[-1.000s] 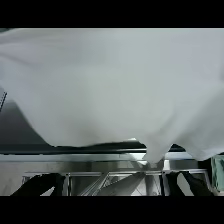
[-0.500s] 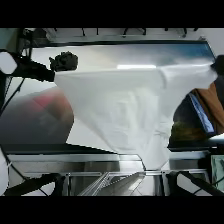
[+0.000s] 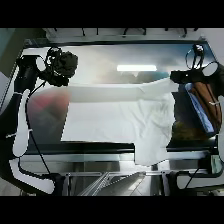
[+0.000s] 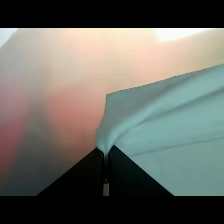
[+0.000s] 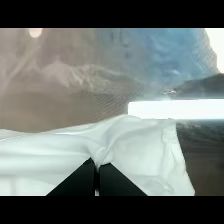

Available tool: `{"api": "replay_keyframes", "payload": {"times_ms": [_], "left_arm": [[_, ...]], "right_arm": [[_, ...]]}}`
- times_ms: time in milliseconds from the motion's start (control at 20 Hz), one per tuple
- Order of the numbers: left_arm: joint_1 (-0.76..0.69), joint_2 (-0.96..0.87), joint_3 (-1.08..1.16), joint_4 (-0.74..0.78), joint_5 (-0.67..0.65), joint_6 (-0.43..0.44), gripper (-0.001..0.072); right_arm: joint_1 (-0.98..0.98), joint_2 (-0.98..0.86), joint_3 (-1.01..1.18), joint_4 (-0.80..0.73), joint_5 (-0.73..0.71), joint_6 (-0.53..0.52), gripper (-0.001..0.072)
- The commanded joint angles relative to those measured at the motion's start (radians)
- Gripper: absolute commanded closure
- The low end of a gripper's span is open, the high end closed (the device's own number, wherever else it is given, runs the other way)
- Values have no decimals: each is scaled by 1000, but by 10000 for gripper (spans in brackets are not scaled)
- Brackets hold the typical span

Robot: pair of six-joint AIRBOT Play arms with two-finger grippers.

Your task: Fold the shirts.

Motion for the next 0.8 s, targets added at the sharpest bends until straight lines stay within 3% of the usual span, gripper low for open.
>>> {"api": "replay_keyframes", "payload": {"times_ms": [0,400,750], "left_arm": [[11,-33,27,35,-18,-25,692],[13,41,-170,31,-83,-34,692],[11,109,-354,27,-71,-33,692]], "right_arm": [[19,-19,-3,2,-27,41,689],[46,-13,-13,-33,415,148,690],[84,112,-224,-74,423,197,689]]}}
